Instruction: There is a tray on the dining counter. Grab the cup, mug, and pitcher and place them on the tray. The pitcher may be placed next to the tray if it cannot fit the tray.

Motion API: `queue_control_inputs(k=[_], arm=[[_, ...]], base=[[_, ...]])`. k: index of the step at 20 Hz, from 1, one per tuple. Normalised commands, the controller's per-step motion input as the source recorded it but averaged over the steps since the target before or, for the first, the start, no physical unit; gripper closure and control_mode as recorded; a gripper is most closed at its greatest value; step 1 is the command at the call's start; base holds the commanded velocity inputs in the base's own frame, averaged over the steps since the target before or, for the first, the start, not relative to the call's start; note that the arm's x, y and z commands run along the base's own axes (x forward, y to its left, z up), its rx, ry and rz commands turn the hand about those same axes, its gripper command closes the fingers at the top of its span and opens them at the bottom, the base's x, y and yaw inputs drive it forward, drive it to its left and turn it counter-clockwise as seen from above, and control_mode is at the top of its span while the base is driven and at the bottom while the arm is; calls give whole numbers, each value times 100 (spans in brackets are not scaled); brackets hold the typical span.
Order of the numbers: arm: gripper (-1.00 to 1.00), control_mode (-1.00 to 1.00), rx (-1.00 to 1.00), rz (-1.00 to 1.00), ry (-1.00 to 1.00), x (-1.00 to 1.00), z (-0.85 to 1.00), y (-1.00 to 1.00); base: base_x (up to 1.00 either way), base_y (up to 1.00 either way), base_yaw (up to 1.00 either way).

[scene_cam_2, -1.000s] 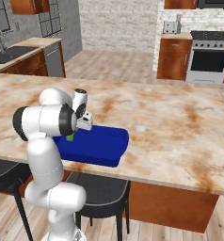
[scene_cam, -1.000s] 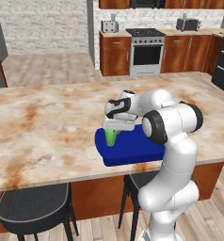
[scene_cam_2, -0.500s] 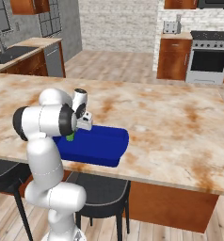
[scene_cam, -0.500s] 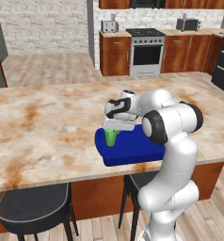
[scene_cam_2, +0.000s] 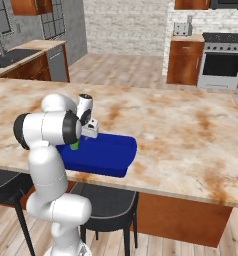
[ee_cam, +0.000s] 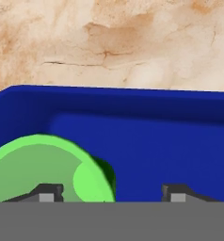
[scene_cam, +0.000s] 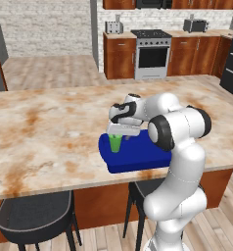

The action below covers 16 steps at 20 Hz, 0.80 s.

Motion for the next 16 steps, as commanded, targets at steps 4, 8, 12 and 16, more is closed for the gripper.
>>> queue_control_inputs(k=[4, 8, 12, 16], arm=[[-100, -100, 0, 0, 0, 0, 0, 0], [-100, -100, 0, 0, 0, 0, 0, 0], [-100, -100, 0, 0, -2, 3, 14, -1], [-100, -100, 0, 4, -16, 0, 74, -1]], base=[[0, 0, 0], [0, 0, 0], [0, 0, 0], [0, 0, 0]])
